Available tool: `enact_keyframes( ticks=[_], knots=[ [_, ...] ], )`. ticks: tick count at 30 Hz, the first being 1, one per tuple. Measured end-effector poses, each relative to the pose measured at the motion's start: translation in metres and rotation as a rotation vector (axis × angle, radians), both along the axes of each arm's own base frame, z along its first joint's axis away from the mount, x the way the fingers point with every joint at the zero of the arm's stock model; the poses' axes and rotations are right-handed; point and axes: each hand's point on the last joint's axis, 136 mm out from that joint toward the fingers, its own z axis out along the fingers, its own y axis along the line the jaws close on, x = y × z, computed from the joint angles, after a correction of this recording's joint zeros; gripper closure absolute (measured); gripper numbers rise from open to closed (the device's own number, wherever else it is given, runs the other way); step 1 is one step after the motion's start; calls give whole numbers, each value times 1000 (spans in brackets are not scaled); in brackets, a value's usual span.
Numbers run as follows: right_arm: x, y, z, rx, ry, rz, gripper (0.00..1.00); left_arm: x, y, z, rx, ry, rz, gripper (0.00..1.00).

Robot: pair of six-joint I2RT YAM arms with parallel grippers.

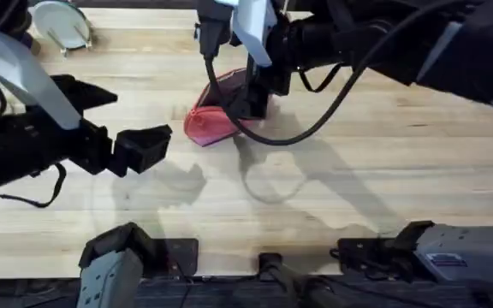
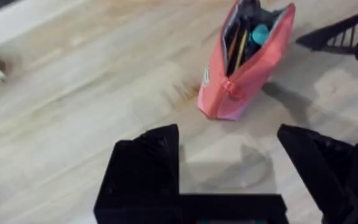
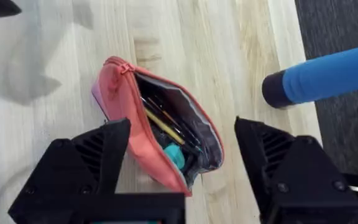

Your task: Unzip the bag, pick up the pens from the table one at a time and place them inside, then zip the bag closed.

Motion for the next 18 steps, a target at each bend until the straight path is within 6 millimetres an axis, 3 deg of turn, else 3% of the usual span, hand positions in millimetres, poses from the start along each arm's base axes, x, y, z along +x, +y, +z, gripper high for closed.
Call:
enact_keyframes(
  ticks=[11, 18],
  knots=[
    [0, 0, 0, 9, 15, -14, 4, -17, -8, -16, 29, 63, -72, 8],
    [0, 0, 0, 15, 29, -27, 5, -18, -16, -44, 18, 73, -174, 7]
  ],
)
